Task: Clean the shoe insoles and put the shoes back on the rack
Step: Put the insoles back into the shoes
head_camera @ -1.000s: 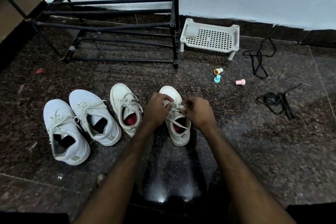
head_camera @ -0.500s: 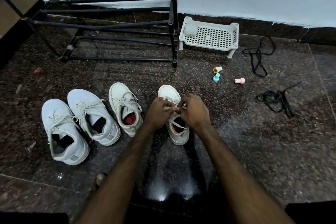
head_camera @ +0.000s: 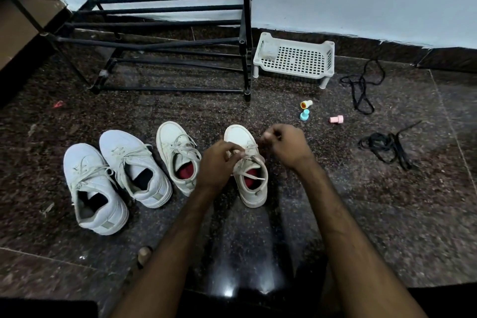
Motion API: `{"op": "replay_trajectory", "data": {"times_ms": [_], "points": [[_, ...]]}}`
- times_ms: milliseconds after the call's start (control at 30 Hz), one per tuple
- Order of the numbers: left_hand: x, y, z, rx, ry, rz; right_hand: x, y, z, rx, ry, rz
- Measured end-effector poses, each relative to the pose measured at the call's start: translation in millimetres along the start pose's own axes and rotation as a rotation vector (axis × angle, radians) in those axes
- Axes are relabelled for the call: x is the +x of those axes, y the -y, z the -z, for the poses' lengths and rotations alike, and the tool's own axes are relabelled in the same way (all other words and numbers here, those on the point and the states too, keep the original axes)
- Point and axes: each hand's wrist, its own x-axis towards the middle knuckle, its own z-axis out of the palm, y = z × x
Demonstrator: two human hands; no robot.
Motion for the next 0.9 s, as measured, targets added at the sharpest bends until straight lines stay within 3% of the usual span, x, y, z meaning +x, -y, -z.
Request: {"op": "replay_trajectory", "data": {"times_ms": [100, 200, 400, 633, 767, 900], "points": [[-10, 9, 7, -0.022, 0.007, 0.115, 2, -33, -3, -0.043, 0.051, -0.061], [-15, 14, 9, 0.012, 0.038, 0.162, -2, -42, -17, -0.039, 0.189, 0.056], [-16, 11, 11, 0.111, 0.084, 0.118, 11, -30, -37, 0.052, 0.064, 0.135], [-16, 6, 12, 0.132, 0.097, -0.010, 22, 1, -59, -0.102, 0.259, -0.096], [-18, 10, 12, 0.152, 0.096, -0.001, 26, -2, -69, -0.018, 0.176, -0.175], [-21, 19, 7, 0.114, 0.074, 0.033, 29, -11, -62, 0.122, -0.012, -0.272]]}}
